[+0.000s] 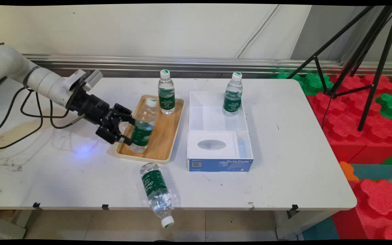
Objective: Pick up the green bottle from the white box
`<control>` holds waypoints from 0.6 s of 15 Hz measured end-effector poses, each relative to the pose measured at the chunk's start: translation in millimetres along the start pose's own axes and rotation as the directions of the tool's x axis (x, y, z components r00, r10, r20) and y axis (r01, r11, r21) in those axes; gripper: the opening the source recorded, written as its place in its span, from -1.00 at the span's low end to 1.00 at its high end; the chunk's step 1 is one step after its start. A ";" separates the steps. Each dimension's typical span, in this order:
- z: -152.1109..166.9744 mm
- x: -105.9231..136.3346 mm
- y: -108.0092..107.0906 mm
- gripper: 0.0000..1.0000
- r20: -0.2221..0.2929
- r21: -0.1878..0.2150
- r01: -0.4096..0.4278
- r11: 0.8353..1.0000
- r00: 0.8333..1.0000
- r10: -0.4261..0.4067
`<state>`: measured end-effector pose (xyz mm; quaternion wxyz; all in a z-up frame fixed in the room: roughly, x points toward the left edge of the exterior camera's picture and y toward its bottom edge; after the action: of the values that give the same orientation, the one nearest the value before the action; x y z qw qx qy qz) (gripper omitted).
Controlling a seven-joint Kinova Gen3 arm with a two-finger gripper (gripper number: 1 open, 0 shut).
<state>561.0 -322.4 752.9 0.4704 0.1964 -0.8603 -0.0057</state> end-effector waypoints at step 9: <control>-4.2 -12.3 5.3 1.00 0.019 -0.014 0.015 1.000 1.000 -0.015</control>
<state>568.5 -312.6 746.3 0.4635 0.1996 -0.8632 -0.0172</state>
